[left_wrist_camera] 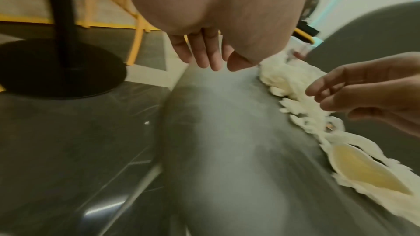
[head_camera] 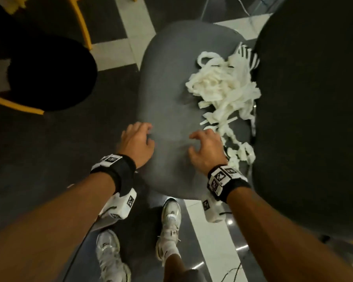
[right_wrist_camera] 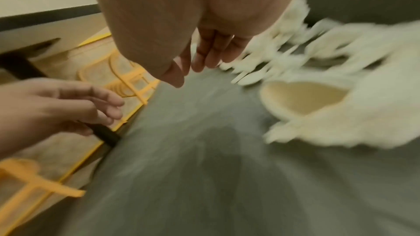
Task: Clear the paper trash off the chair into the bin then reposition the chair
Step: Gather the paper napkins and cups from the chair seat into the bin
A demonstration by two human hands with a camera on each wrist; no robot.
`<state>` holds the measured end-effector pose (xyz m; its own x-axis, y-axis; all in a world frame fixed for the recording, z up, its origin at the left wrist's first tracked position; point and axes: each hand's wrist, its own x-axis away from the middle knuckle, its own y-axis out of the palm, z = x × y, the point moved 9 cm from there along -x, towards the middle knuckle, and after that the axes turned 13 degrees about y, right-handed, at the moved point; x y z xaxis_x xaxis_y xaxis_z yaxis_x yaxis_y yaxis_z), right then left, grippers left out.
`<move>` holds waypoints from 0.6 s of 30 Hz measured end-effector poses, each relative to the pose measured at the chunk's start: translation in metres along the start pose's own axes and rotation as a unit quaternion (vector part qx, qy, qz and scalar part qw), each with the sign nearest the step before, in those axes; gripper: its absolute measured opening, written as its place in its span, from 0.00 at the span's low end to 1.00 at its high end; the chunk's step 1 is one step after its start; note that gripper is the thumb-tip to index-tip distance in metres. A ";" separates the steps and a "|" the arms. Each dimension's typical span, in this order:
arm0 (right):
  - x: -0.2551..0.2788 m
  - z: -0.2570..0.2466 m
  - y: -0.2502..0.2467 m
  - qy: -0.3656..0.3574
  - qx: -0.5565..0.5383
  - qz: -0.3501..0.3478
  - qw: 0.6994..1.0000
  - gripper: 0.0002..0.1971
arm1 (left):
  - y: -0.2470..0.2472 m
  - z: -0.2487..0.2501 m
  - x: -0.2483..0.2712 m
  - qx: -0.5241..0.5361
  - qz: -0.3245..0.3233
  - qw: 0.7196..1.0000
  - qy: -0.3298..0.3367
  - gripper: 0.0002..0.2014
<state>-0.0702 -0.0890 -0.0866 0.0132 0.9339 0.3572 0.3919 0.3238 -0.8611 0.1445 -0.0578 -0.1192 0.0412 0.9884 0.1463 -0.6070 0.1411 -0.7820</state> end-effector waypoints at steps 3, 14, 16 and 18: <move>-0.023 0.061 -0.026 0.036 0.155 -0.049 0.986 0.41 | 0.044 0.071 -0.042 -0.021 -0.082 0.994 0.075 0.24; -0.035 0.137 0.010 0.048 0.187 -0.227 0.955 0.62 | 0.142 0.211 -0.110 -0.125 -0.189 0.927 0.299 0.29; -0.044 0.135 0.003 0.053 0.139 -0.204 0.968 0.58 | 0.149 0.218 -0.121 -0.158 -0.189 0.918 0.312 0.30; -0.050 0.135 0.001 0.056 0.119 -0.201 0.971 0.55 | 0.162 0.211 -0.131 -0.199 -0.222 0.908 0.293 0.35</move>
<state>-0.1951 -0.1148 -0.1543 0.0089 0.7071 0.7070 0.1631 0.6966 -0.6987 -0.1265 -0.1767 -0.1370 0.6983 0.6732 0.2433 -0.0977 0.4264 -0.8993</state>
